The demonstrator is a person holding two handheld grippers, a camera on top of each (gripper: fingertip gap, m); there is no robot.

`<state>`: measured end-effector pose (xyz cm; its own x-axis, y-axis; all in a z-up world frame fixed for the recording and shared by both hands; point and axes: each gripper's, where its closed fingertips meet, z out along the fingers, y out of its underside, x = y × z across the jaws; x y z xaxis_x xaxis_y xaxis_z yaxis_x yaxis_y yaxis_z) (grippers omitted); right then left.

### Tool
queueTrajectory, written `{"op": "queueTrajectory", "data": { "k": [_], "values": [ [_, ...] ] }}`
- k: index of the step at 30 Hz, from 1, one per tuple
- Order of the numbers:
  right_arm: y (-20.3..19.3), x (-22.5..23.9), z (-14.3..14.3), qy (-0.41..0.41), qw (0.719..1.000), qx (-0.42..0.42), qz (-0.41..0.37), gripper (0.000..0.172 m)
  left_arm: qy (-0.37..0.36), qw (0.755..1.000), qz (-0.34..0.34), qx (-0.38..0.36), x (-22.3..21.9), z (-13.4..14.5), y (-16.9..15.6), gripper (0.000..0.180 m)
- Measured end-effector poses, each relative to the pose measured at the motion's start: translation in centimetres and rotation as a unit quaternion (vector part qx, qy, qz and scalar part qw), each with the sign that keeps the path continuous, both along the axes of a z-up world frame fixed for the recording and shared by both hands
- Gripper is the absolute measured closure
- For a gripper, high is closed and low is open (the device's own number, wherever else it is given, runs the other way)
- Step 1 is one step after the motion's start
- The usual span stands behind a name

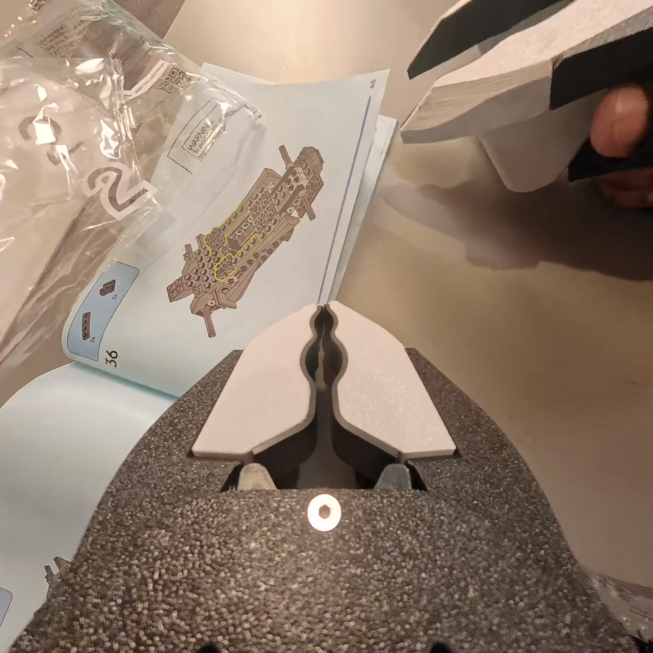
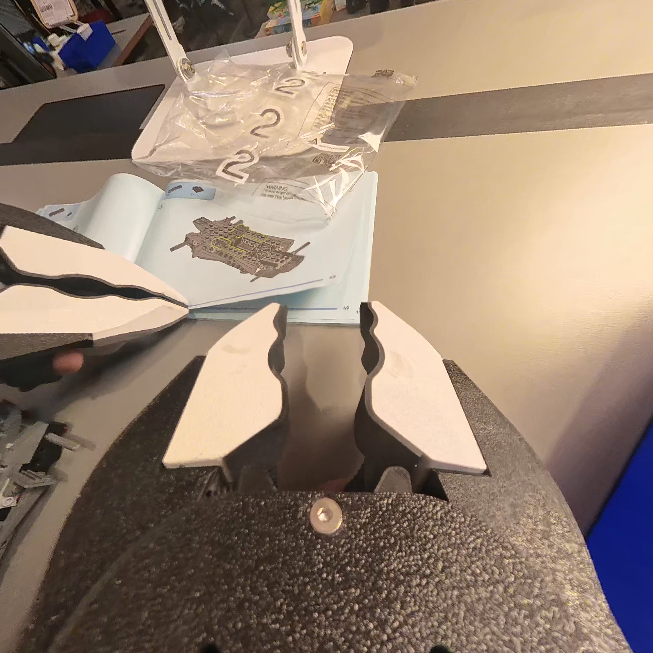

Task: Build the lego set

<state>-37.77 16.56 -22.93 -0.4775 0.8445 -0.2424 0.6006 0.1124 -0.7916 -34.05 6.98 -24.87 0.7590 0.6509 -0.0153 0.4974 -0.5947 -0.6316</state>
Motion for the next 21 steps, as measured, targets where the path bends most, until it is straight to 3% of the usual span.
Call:
{"op": "queueTrajectory", "data": {
  "k": [13,19,21],
  "values": [
    [-0.4,-1.6,-0.3,0.040,0.994,0.100,-0.016,0.136,0.001,1.000,0.007,0.016,-0.1,0.8,-0.5,0.180],
    [-2.5,-2.7,1.0,0.082,0.992,0.089,-0.020,0.136,-0.007,1.000,0.001,0.016,0.2,0.7,-0.6,0.179],
    [-3.1,-2.6,1.6,0.104,0.991,0.085,-0.017,0.137,-0.012,1.000,0.002,0.023,0.3,0.9,-0.6,0.168]
  ]
}}
